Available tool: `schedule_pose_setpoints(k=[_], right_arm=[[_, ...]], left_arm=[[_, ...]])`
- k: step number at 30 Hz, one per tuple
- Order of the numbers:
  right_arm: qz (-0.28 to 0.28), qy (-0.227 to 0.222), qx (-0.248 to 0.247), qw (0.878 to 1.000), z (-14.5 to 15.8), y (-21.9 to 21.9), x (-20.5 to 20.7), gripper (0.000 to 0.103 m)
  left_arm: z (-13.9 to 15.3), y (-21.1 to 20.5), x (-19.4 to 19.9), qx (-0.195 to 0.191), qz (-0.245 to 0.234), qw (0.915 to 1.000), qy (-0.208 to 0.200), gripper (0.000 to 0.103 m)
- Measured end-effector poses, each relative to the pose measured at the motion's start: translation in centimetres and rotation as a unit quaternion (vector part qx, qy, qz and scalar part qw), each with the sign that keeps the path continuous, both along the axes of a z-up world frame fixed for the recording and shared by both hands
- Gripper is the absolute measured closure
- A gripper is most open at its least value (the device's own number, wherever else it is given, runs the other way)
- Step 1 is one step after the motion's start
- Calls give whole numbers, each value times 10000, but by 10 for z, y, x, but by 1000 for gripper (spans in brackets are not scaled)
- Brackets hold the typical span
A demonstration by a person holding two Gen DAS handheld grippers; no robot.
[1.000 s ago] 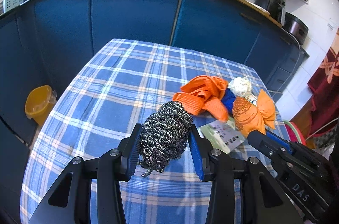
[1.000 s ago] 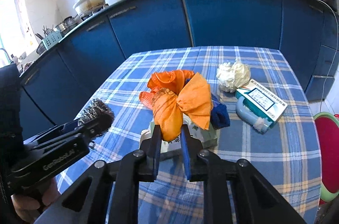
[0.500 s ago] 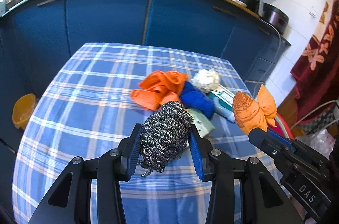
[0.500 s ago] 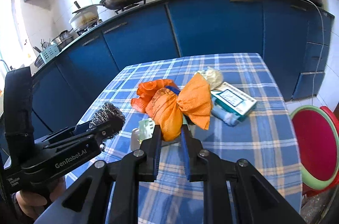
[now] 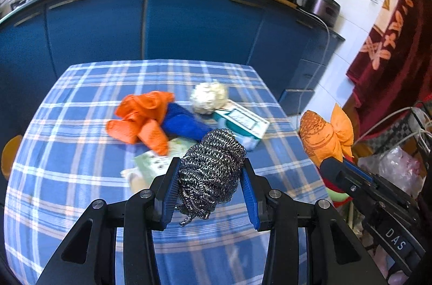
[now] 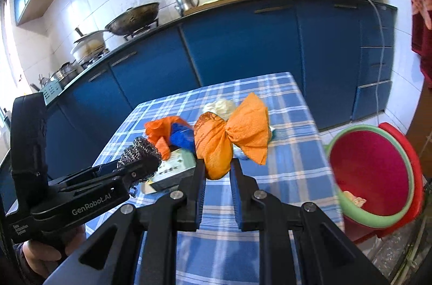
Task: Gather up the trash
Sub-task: 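Carry the scrubber and orange bag with both tools over the red bin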
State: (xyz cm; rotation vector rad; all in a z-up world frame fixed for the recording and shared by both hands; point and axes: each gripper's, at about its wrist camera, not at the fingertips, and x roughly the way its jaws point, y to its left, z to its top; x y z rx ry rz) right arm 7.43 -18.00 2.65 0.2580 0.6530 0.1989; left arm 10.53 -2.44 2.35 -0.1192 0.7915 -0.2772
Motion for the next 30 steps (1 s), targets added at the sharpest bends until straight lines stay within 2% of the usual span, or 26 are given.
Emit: schedule_pose_setpoints(k=[30], right_arm=[[-1092,181,364,9932,-22,-114,-15,83]], left_arm=[[0,-117,14,276,-1051,9941,67,59]])
